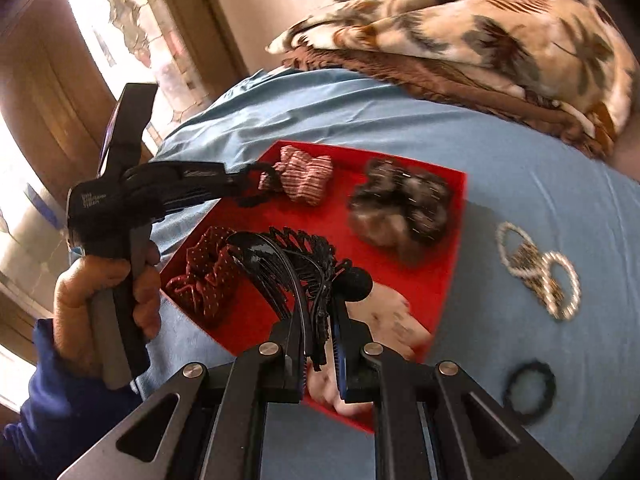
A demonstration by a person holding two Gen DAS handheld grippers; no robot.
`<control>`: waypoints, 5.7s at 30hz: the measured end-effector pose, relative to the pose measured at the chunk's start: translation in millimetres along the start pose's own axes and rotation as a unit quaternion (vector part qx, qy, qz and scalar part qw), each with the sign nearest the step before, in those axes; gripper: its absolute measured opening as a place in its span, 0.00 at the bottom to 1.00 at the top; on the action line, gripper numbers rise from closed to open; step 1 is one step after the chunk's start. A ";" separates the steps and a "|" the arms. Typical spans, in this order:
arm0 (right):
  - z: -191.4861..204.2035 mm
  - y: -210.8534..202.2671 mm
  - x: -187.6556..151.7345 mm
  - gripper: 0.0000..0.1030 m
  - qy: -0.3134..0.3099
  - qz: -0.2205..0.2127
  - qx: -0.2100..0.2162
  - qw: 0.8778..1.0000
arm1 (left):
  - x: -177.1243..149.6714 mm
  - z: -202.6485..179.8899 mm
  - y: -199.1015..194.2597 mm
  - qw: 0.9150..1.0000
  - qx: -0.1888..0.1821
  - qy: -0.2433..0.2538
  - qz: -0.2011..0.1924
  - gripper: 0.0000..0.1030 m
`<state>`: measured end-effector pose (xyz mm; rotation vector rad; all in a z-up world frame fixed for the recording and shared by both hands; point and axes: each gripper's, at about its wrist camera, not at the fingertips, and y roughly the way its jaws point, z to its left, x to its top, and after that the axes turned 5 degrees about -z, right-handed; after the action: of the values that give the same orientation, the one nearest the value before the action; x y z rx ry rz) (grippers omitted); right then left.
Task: Organize jewelry
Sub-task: 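Lower the hair tie onto the plaid scrunchie in the tray while the right tool releases the claw clip there, then move the right tool to the pearl bracelet and close on it, then grasp the black rubber hair tie with the left tool while the right tool lifts the pearl bracelet, then carry the black hair tie and pearl bracelet over the red tray with both tools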
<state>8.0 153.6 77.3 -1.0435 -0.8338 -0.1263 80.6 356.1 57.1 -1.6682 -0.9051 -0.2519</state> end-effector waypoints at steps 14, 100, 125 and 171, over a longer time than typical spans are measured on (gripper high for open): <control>7.7 41.2 -14.1 0.12 0.026 0.039 0.012 0.999 | -1.4 -7.5 7.7 0.999 0.001 0.036 0.007 0.13; -282.8 -116.1 -129.1 0.10 0.117 0.052 -0.261 0.957 | -175.7 -228.0 -61.3 0.952 -0.173 0.248 0.036 0.45; -291.3 -137.0 -160.2 0.10 0.178 -0.058 -0.207 0.960 | -197.4 -270.1 -1.1 0.958 -0.076 0.261 0.089 0.08; -226.9 -243.3 -180.1 0.10 0.215 -0.182 -0.137 0.950 | -203.2 -221.3 -161.8 0.974 -0.077 0.211 -0.030 0.07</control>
<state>-105.8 -207.2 78.4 -1.0560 -0.6083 -0.7761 -101.7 75.6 124.2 -1.6419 -0.6257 -0.7054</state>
